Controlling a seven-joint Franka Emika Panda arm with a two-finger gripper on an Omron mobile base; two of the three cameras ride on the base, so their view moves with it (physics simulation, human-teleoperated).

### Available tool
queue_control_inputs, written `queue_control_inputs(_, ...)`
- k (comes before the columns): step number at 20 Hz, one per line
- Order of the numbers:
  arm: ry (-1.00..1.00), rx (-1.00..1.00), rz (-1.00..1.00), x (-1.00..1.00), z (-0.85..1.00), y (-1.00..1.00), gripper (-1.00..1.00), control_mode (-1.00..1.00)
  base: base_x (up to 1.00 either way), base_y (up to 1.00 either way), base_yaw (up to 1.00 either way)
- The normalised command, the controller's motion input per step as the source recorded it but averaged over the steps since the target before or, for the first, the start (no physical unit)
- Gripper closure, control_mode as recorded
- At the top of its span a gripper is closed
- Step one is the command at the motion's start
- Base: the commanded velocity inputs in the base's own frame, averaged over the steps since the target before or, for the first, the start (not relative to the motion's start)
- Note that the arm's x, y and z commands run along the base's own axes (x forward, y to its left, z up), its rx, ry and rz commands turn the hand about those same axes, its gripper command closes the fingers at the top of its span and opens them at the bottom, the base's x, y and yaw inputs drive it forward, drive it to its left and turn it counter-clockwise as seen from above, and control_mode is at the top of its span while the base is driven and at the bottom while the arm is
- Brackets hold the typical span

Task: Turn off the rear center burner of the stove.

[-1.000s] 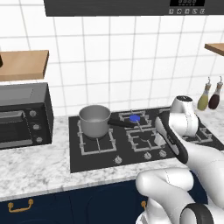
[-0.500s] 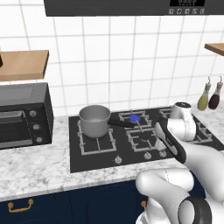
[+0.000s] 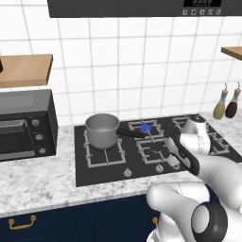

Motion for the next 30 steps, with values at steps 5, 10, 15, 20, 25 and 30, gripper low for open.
queue_control_inputs(5, 0.01, 0.0, 0.0, 0.14, -0.07, 0.0, -1.0, -1.0, 0.0, 0.0, 0.0)
queue_control_inputs(10, 0.06, 0.0, 0.0, 0.18, -0.13, 0.0, -1.0, -1.0, 0.0, 0.0, 0.0)
queue_control_inputs(15, 0.04, 0.0, 0.0, 0.12, -0.18, -0.01, -1.0, -1.0, 0.0, 0.0, 0.0)
queue_control_inputs(20, 0.02, 0.0, 0.0, 0.1, -0.12, -0.03, -1.0, -1.0, 0.0, 0.0, 0.0)
queue_control_inputs(25, 0.01, 0.0, 0.0, 0.09, -0.1, -0.01, -1.0, -1.0, 0.0, 0.0, 0.0)
queue_control_inputs(30, 0.0, 0.0, 0.0, 0.0, -0.14, 0.0, -1.0, -1.0, 0.0, 0.0, 0.0)
